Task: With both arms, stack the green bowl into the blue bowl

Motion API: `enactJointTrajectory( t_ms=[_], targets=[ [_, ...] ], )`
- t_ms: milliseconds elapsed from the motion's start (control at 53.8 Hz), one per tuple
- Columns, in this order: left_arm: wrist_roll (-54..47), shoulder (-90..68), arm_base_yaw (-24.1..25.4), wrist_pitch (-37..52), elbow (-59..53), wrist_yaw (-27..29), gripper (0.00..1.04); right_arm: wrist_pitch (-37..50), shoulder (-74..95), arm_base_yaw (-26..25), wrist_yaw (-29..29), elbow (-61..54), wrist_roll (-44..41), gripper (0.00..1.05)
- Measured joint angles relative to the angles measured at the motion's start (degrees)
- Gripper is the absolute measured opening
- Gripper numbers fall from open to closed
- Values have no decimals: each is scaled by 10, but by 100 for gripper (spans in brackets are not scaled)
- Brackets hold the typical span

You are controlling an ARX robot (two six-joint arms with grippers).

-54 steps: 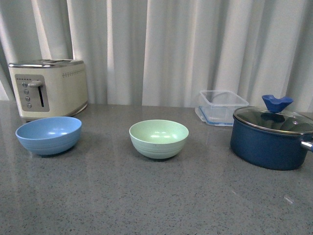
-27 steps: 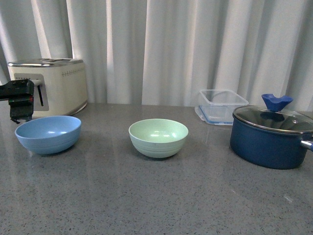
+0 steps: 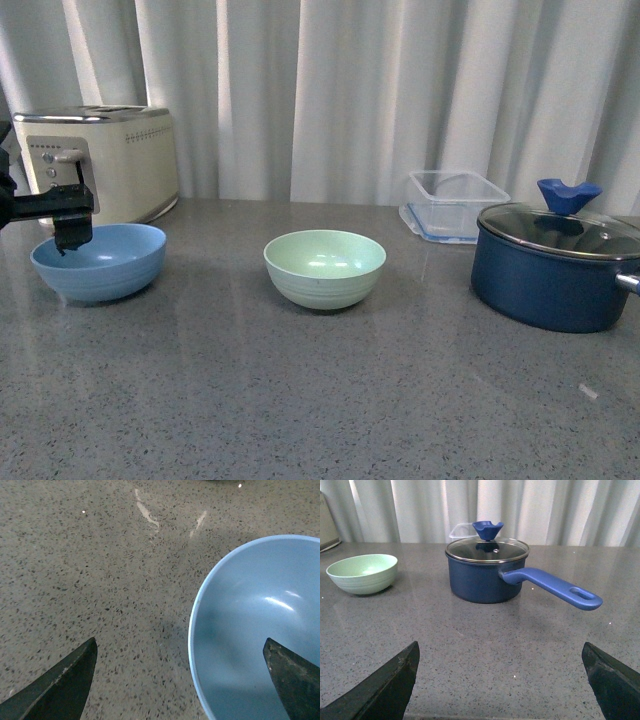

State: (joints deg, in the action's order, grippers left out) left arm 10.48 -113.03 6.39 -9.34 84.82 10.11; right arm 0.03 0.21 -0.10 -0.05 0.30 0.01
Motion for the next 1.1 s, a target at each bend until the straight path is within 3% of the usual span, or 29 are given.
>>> enactJointTrajectory(
  t_ms=[316,427,576,706,836,1096],
  targets=[
    [7,-101,1,-12,94,4,95,0,0,0,0,0,0,95],
    [5,-110,-2,-8,104,7,79,0,0,0,0,0,0,95],
    [-7,-102,-8,-4,108,9,47,0,0,0,0,0,0,95],
    [-17,-94,-13,-3,101,18,29,0,0,0,0,0,0,95],
    [-15,-73,-21,-1,77,18,5,0,0,0,0,0,0,95],
    [-12,-43,-37,1,50,30,4,0,0,0,0,0,0,95]
  ],
)
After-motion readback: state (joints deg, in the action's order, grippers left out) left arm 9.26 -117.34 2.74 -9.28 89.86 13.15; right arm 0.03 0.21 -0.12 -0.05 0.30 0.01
